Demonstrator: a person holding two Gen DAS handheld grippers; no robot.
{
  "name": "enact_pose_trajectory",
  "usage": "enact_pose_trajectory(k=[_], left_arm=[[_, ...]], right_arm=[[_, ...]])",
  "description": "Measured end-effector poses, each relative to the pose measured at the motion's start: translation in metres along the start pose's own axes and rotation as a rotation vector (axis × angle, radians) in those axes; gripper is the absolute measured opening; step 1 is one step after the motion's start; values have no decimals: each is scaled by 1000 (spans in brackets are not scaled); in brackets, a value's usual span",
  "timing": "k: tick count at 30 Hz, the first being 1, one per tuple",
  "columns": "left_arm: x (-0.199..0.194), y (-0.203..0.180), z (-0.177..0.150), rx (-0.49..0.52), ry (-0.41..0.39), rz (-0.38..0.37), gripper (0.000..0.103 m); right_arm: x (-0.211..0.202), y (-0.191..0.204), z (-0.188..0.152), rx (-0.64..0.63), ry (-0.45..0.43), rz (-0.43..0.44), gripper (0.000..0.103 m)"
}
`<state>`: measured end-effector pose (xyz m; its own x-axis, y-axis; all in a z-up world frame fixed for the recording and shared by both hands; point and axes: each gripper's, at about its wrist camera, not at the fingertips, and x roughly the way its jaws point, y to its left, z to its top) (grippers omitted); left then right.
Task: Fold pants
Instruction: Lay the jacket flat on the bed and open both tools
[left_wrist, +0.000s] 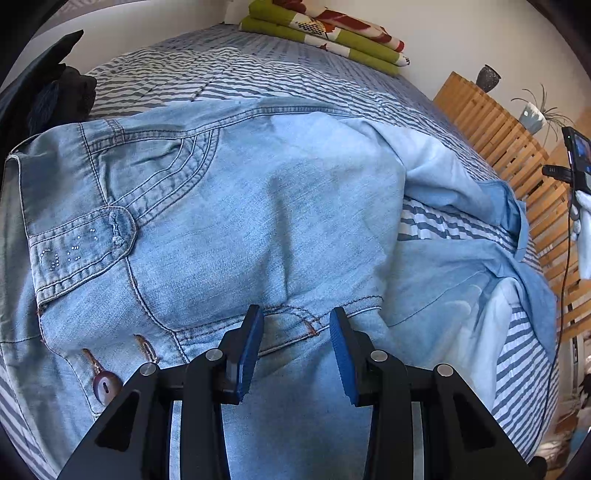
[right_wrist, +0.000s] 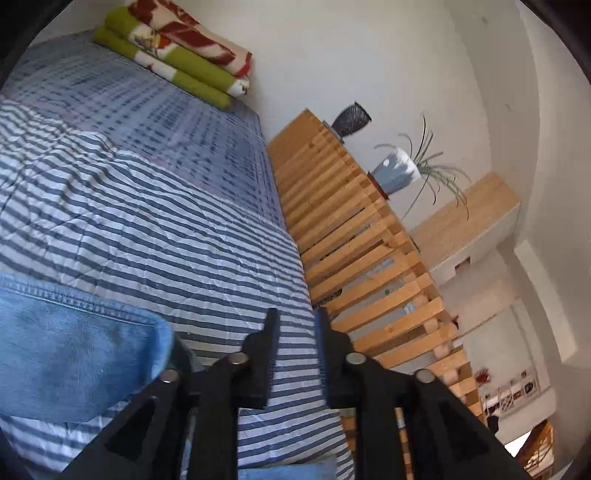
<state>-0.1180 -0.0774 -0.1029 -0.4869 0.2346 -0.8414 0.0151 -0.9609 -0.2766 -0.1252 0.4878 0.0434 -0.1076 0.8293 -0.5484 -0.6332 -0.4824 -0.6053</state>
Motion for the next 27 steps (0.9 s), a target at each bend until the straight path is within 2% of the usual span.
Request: enact_pose_trajectory(k=[3,5,6,8,11,15,18,21,25,27], left_arm=[[0,-1,-3,10,6,-3,40],[-3,-5,-5,30,11,-13,41],[-5,-9,-7,38,12,-25,41],[-12,-14,-11,60,16,-53,44],[-25,-22,-20,95,6,-70,57],[-57,-6,-29,83,-35,-54,60],[-87,26,-34,16,-92,3,69],[-110,70,-44,-88,-122,34,70],[-128,125,-81,-255,-107,19,76],[-132,140,-100,-293,-91,1,76]], right_arm=[[9,-23,-11,137,37,138,31],[4,-30,-34,155,56,245,31],[0,-35,-48,166,63,271,31],[-8,-45,-83,202,99,359,32],[-23,-54,-144,245,165,509,32],[-57,-41,-214,217,219,612,34],[-103,-22,-249,169,204,718,35],[-152,6,-276,128,199,830,42],[-210,55,-298,86,222,995,44],[-236,87,-306,30,215,1050,47]])
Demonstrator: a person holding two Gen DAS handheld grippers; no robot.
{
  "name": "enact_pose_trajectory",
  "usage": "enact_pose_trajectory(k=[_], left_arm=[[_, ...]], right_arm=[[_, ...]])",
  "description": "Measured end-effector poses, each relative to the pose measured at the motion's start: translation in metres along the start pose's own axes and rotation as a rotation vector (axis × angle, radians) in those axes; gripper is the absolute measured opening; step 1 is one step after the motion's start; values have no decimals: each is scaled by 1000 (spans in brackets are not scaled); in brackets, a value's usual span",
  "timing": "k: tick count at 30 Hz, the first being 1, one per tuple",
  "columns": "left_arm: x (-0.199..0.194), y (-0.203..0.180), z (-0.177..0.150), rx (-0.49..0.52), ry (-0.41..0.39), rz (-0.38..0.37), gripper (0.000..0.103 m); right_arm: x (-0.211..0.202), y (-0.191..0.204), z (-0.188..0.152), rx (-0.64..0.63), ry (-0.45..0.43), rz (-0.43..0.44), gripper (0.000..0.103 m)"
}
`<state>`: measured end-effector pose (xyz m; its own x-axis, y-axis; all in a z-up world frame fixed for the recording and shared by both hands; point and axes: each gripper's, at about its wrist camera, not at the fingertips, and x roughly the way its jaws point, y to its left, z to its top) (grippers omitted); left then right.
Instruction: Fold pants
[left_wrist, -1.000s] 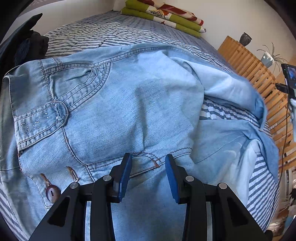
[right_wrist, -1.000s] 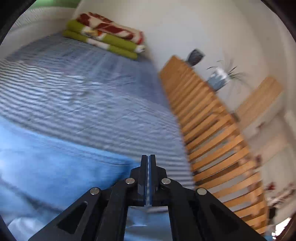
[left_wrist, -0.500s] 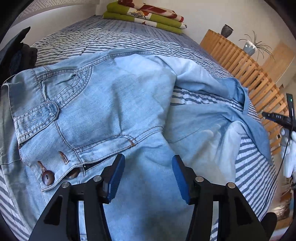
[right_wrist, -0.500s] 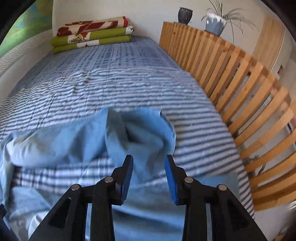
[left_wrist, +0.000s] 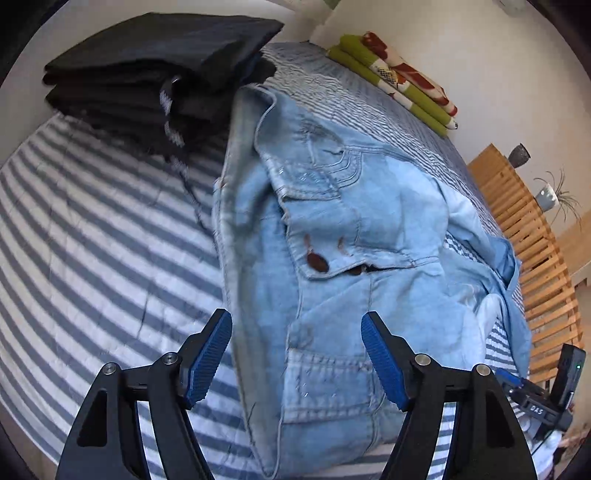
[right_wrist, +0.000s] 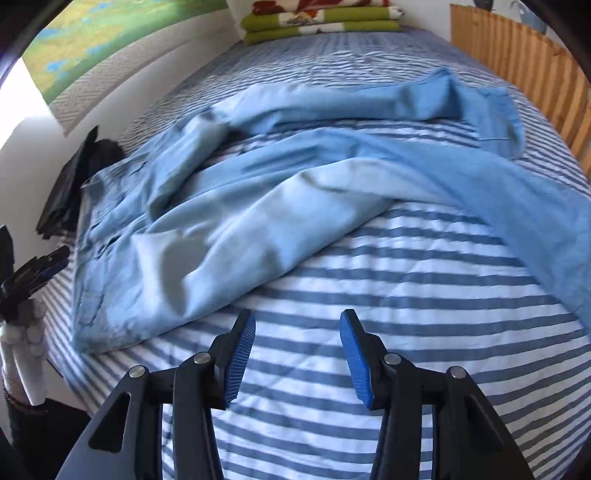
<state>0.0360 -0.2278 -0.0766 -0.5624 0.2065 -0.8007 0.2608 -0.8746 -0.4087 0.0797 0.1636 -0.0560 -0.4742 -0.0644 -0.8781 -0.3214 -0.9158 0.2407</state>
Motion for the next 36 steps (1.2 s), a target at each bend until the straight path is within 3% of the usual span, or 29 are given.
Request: enact_pose_trajectory(k=[3,6,10,14,17,21,22,24,27,30,31,32,34,36], left_arm=[[-3,11,-20,5,25,11,76],[-5,17,-39,15,39,23,76],[-14,20,-49,37,5,45,75],[-18,-3,-45,102,-32,8,74],[-3,-22,-41,133,0,-14,74],[26,-34,-45,178,70,63,73],[32,-35,-47,184,83,74,69],[34,-35,-51,188,63,96,41],[30,-29,-50,160,81,72,28],[17,-22,-50,100,74,37,31],[13,-24,-53,96,75,45,37],[9,-27,-57,108,79,49,51],[1,-46,-64,158,67,49,55],[-1,-82,-72,272,71,43,61]], right_arm=[[23,42,-6,-52,-5,-15,50],[43,54,-3,-18,-6,-8,50],[54,45,-3,96,11,41,50],[55,36,-13,166,17,71,50],[55,26,-15,205,4,62,50],[48,7,-15,297,-16,102,50],[46,4,-15,296,-21,97,50],[41,-3,-15,289,-30,75,50],[26,-31,-17,327,-56,58,50],[0,-73,-20,394,-89,42,50],[-12,-89,-24,411,-109,19,50],[-27,-109,-30,424,-132,-16,50],[-53,-145,-41,450,-164,-116,50],[-77,-185,-52,472,-194,-222,50]])
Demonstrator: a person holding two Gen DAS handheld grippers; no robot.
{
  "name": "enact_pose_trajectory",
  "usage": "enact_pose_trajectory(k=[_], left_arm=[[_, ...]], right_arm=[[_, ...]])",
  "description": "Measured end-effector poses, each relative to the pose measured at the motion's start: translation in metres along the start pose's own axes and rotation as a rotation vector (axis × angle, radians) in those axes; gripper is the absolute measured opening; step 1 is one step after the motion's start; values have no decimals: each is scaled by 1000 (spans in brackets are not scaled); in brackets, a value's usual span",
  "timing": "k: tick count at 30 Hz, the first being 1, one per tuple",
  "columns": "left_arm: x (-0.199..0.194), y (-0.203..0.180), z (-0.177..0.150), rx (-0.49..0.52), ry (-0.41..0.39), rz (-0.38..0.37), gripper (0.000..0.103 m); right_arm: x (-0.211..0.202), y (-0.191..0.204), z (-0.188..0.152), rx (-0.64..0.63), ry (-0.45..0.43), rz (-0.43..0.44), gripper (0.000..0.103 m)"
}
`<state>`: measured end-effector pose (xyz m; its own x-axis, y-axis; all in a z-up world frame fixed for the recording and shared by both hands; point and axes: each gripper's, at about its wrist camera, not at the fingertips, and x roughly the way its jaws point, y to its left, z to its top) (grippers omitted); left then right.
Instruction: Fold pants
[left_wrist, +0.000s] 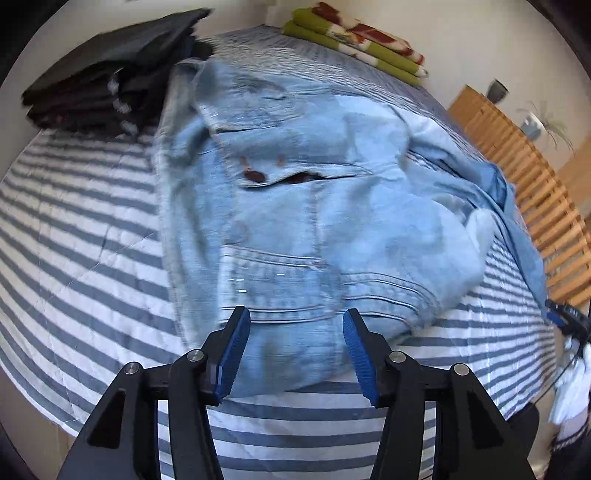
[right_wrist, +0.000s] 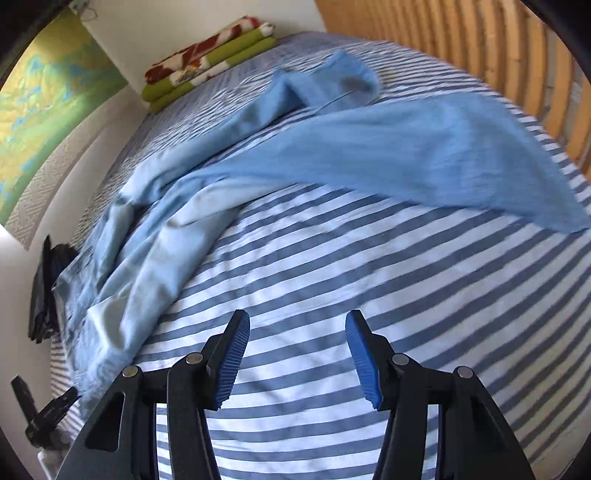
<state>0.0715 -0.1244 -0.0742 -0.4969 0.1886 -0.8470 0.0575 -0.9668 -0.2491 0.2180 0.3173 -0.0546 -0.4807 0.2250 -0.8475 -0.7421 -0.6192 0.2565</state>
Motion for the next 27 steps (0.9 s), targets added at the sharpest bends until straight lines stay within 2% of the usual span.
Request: enact_pose_trajectory(k=[2,4,7,9,12,15,17,20,23,25,26,27], left_arm=[[3,-48,3,141,1,-1,70],[13,-98,8,289,-6,11,75],[40,-169,18,461,5,35,77],[62,-206,28,517,25,30,77],[96,-251,39,578,47,28,77],[124,-287,42,692,23,114,77],[143,-297,48,716,53,129,77],[165,-303,62,695,80,149,77],[176,-299,75,630,94,102,75],[178,-298,78,619,99,45,59],[178,-299,79,638,96,44,43],[175,-301,78,664,99,36,16]], right_arm=[[-7,-35,12,-14,-30,-128,50],[-6,-66,23,-37,-27,-210,50],[-4,-97,36,-53,-35,-256,50],[2,-100,42,-108,-50,-266,51],[21,-87,45,-248,-26,-256,58],[38,-63,41,-401,-38,-325,62],[50,-53,43,-463,-51,-388,62],[67,-48,52,-500,-53,-431,62],[74,-46,66,-492,-75,-458,63],[80,-44,73,-503,-86,-485,62],[83,-43,76,-507,-84,-491,60],[83,-43,80,-502,-82,-483,55]])
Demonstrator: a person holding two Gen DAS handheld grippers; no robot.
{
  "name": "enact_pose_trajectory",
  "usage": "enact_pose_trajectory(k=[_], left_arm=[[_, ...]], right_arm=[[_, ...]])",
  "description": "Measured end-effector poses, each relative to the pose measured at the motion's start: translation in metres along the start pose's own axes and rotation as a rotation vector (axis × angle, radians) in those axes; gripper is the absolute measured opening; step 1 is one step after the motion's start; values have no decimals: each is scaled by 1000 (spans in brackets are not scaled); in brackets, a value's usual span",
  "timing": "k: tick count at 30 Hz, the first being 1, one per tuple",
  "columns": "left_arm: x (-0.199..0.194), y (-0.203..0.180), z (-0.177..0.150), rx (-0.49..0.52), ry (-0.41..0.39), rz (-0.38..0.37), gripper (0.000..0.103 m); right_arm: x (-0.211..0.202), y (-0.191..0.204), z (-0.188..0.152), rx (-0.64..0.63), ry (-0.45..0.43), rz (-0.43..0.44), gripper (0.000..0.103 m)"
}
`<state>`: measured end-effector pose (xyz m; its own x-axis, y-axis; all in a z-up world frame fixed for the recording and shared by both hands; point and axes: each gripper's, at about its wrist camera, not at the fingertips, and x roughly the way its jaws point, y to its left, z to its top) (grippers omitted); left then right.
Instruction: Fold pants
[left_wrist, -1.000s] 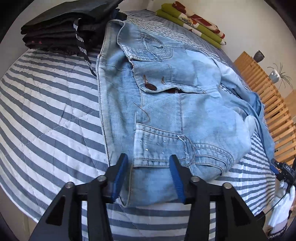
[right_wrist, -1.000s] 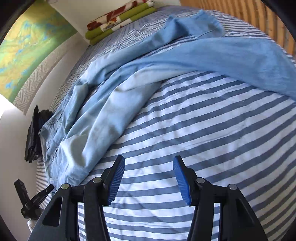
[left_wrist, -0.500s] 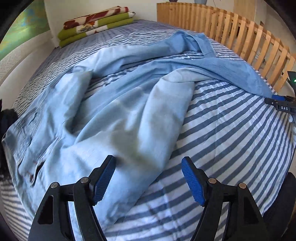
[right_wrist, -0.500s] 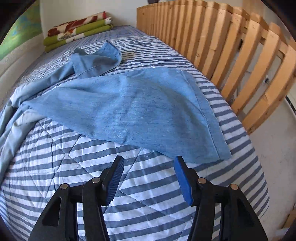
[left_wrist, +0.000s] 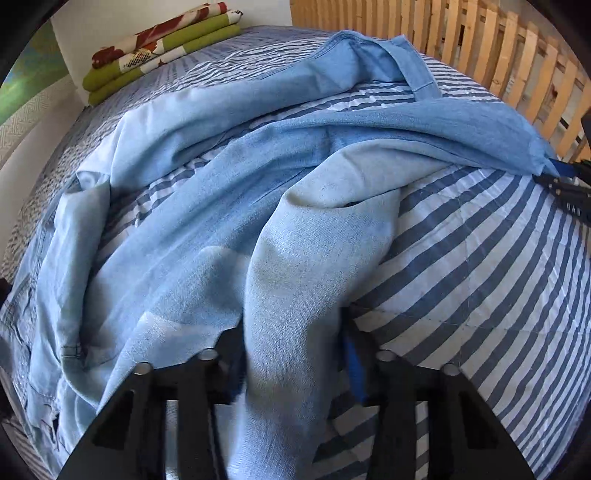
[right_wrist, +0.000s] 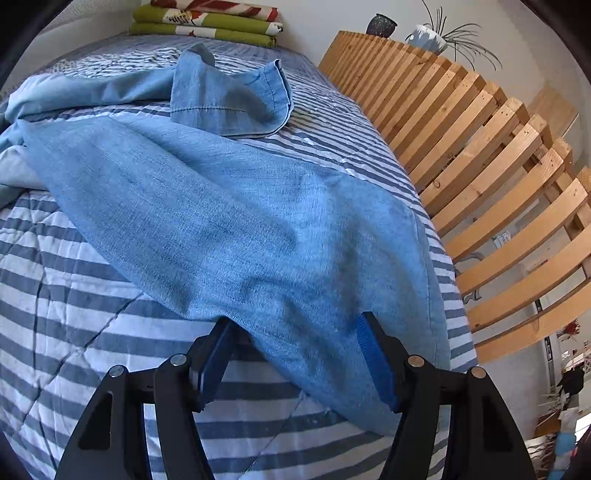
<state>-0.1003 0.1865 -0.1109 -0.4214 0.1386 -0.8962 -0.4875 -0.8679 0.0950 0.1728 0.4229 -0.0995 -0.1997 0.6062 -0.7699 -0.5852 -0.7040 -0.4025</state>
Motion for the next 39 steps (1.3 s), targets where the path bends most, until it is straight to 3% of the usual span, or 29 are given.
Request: enact_pose_trajectory(k=[2,4,7,11,17,19,21,22,23,25,26,29,33,37,39], left_arm=[[-6,-3,-1,30,-1,11,8],[-18,-5,-5,53,-23,14,6],[-47,-4,-17,61,-73,22,5],[-106,9,-46,65,-142,-9,5],[-190,31,-110,103,-187,-96,5],[-199,33,-130,115,-153,-132,7],[-194,29,-148,125,-84,-182,16],[-192,28,-154,109,-62,-215,18],[-189,28,-157,82,-43,-250,18],[-192,27,-162,35,-41,-316,19],[-197,25,-164,33,-59,-320,19],[-211,24,-163,50,-110,-274,19],[-210,46,-142,-13,-145,-255,19],[-180,57,-111,42,-146,-82,23],[-155,56,-102,72,-102,-39,36]], right_arm=[[-1,-6,5,38,15,31,19],[-12,-16,6,94,0,43,8],[-41,-31,14,150,-60,58,6],[-108,-56,16,184,-148,85,5],[-215,-79,13,95,-216,104,5],[-235,-77,15,43,-189,110,5],[-233,-72,23,37,-144,131,8],[-221,-65,29,34,-106,145,20],[-204,-57,32,29,-57,164,40],[-162,-45,37,58,53,238,51],[-145,-43,38,91,95,282,51],[-121,-46,27,183,110,328,51],[-137,-73,-5,265,33,411,51],[-159,-99,-53,325,-14,503,53],[-167,-105,-77,333,-17,523,53]])
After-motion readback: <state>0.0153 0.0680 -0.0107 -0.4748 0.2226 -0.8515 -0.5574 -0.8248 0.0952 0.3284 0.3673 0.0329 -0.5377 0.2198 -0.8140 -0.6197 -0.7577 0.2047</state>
